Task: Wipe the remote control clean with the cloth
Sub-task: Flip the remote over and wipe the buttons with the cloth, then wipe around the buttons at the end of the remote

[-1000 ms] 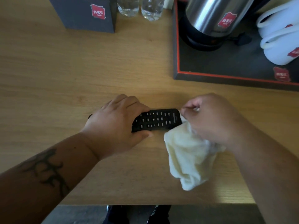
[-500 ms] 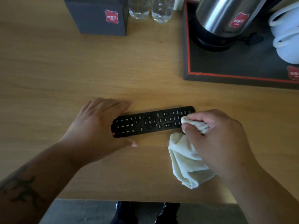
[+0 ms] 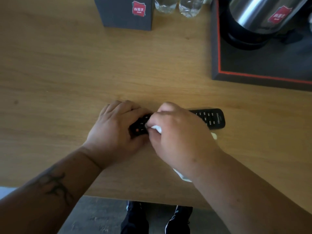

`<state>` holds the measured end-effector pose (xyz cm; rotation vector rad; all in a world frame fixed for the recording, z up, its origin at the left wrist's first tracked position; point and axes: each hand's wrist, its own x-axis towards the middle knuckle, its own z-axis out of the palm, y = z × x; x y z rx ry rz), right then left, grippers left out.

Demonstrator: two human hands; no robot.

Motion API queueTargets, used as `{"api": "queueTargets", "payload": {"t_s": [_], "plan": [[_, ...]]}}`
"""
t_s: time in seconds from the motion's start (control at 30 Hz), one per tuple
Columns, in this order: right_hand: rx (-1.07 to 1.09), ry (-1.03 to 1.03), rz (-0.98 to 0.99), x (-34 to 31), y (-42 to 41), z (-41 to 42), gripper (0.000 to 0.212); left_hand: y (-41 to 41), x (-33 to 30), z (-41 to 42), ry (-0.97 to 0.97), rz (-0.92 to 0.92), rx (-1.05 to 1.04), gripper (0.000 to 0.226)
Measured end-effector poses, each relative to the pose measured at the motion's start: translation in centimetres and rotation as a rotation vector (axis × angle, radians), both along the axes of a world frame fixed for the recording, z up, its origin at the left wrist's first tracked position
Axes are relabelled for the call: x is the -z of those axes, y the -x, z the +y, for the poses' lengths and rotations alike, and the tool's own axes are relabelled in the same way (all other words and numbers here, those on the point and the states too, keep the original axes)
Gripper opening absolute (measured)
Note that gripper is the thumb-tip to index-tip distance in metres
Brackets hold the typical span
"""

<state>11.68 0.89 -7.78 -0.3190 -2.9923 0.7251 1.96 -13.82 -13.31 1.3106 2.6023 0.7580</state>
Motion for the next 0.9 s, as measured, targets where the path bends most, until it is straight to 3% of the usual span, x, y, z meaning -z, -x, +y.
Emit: {"api": "queueTargets", "payload": {"t_s": [0.13,0.43,0.57,0.63,0.77,0.9], "plan": [[0.069,-0.007,-0.023,-0.1,-2.1,2.6,0.007,0.1,0.0,-0.1,0.016,0.009,0.003,0.064],[0.273,-0.025,-0.084,-0.1,-7.2,7.0,0.006,0.2,0.0,-0.1,-0.004,0.004,0.018,0.066],[0.335,0.141,-0.235,-1.1,-8.8,7.4,0.004,0.1,-0.2,-0.1,0.012,0.005,0.006,0.068],[0.309,0.071,-0.246,-2.2,-8.8,7.2,0.016,0.1,-0.4,0.0,0.048,-0.017,-0.019,0.076],[0.272,-0.102,-0.023,-4.8,-5.3,6.4,0.036,-0.7,-0.9,-0.9,0.174,-0.060,-0.156,0.103],[-0.079,-0.206,-0.260,-4.2,0.5,5.1,0.068,-1.1,-1.0,-2.1,0.222,0.003,-0.188,0.084]]}}
